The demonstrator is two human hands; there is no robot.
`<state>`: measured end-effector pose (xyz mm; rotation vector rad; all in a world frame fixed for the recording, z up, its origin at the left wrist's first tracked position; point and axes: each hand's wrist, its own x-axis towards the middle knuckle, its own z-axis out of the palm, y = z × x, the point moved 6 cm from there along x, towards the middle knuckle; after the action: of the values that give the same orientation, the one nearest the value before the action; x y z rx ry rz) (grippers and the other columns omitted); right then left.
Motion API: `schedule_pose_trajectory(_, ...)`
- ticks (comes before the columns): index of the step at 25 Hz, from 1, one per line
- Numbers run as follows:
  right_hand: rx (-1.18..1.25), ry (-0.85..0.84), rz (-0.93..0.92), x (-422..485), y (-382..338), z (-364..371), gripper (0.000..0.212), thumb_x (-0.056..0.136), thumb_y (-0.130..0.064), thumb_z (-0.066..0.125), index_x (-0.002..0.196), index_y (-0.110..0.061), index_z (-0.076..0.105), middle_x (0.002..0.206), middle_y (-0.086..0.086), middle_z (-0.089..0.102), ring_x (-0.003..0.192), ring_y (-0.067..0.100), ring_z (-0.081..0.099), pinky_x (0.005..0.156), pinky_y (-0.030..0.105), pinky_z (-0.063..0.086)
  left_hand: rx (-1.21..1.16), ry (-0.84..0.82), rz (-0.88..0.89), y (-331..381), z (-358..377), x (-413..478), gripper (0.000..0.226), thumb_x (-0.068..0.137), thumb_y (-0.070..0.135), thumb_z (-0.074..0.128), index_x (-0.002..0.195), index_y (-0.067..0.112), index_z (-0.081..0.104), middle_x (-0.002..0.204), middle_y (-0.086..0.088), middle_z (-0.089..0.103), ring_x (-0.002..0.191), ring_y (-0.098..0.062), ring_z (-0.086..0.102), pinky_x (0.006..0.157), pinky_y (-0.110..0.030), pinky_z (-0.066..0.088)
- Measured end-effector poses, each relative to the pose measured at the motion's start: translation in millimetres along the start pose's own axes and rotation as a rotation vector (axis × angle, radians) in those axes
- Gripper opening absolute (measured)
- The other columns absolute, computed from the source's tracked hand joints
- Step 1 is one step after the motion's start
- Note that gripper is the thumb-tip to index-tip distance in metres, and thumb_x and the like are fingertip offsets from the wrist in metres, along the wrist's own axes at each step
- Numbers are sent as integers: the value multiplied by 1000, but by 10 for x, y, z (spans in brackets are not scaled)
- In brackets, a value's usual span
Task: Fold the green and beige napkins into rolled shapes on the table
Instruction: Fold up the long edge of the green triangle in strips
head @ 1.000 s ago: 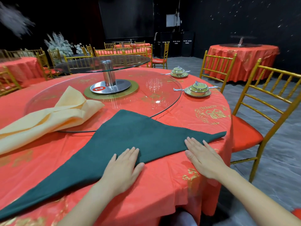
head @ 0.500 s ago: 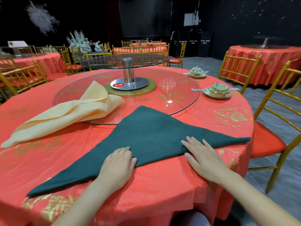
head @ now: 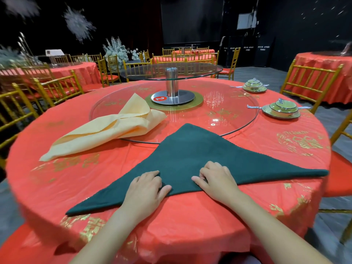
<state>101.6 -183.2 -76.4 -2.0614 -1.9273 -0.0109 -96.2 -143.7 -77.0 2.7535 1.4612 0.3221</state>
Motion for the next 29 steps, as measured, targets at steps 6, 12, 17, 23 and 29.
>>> schedule_pose_trajectory(6, 60, -23, 18, 27, 28, 10, 38, 92, -53, 42, 63, -28, 38, 88, -7, 47, 89, 16, 44, 83, 30, 32, 64, 59, -64, -479, -98, -146, 65, 80, 67, 14, 66, 19, 56, 130, 1, 58, 118, -22, 53, 91, -37, 41)
schedule_pose_trajectory(12, -22, -55, 17, 87, 6, 10, 43, 91, -56, 42, 59, -29, 31, 83, -7, 45, 86, 16, 45, 78, 30, 33, 146, 81, -53, -617, -209, -101, 74, 75, 71, 10, 56, 19, 59, 117, 7, 64, 106, -17, 59, 80, -33, 41)
schedule_pose_trajectory(17, 103, -32, 37, 63, 71, 63, 40, 90, -54, 47, 60, -29, 34, 83, -9, 45, 84, 12, 41, 77, 27, 25, 148, 146, -99, -840, -215, -97, 51, 78, 70, 33, 52, 26, 32, 70, 9, 59, 76, -20, 60, 67, -33, 39)
schedule_pose_trajectory(23, 116, -20, 34, 69, 80, 72, 39, 89, -53, 48, 62, -28, 37, 80, -10, 45, 83, 11, 41, 77, 26, 24, 1, 208, 31, -18, -184, -343, 43, 85, 39, 30, 105, 24, 65, 113, 8, 67, 105, -13, 63, 94, -42, 47)
schedule_pose_trajectory(29, 126, -4, 30, 69, 79, 66, 40, 89, -52, 49, 61, -27, 37, 79, -9, 45, 83, 11, 42, 79, 27, 26, 76, -168, -97, 75, 3, -536, 78, 77, 74, -5, 147, 40, 1, 158, 13, -3, 146, -21, -7, 112, -58, -5)
